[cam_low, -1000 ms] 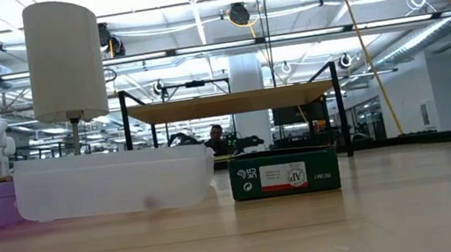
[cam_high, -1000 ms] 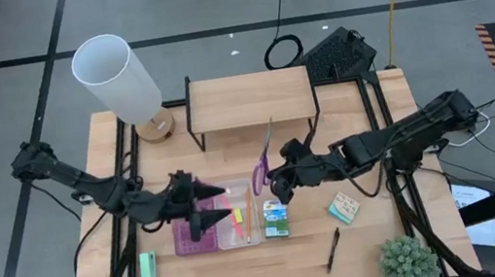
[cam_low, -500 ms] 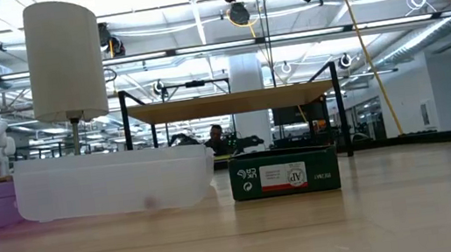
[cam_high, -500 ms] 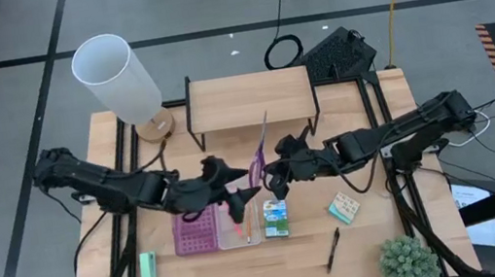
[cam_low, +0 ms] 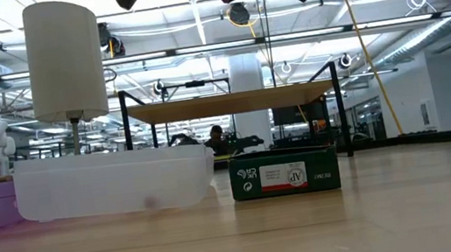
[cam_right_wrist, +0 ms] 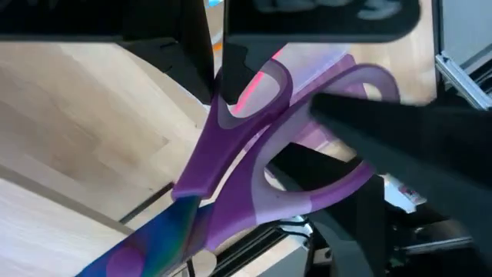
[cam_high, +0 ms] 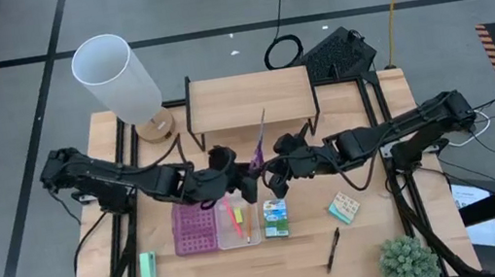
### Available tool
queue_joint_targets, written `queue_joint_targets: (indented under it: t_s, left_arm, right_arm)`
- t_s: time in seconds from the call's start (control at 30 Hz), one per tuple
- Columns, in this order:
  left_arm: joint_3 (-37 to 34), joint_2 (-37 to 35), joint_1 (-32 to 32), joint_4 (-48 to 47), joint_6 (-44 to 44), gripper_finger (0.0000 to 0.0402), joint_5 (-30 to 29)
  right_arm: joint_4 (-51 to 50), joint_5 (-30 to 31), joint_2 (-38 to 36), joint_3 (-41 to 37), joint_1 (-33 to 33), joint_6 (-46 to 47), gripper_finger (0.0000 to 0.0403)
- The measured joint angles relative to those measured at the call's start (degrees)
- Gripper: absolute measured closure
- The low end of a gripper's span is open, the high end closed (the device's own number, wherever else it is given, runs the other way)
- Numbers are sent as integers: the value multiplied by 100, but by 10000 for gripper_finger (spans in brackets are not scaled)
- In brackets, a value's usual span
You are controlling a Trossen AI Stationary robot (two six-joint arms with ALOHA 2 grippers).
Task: Pack school essentials
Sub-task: Put the violet scissors into the violet supply box
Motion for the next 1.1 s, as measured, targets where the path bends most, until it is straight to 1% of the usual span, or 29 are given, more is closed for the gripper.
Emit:
queue_joint_targets:
  t_s: [0.2, 0.3, 0.4, 0.53, 0.67, 0.77, 0.83, 0.93, 1.1]
  left_arm:
    - [0, -2, -8, -62, -147, 343, -166]
    - [0, -4, -29, -159, -325, 376, -195]
    - [2, -26, -39, -255, -422, 379, -64]
    - [2, -235, -25, -720, -754, 376, 113]
    - [7, -623, -75, -1663, -1269, 374, 137]
    - [4, -904, -181, -2563, -1870, 379, 179]
    - [9, -982, -296, -2908, -2297, 379, 276]
    - [-3, -979, -577, -3388, -2926, 377, 418]
    - [-185, -818, -1097, -3396, -4059, 374, 419]
  right_arm:
    - [-3, 11, -1, -2, 2, -71, 400]
    - [-13, -4, -1, -2, 2, -111, 385]
    - [21, -22, -1, -2, 7, -69, 352]
    - [-38, -101, -54, -2, 4, -25, 286]
    - [-185, -547, -204, -2, -55, 24, 216]
    - [-407, -795, -288, -2, -68, -42, 175]
    - [-570, -876, -376, -2, -68, -168, 157]
    - [-710, -943, -499, -2, -68, -413, 142]
    - [-815, -936, -754, -2, -68, -845, 139]
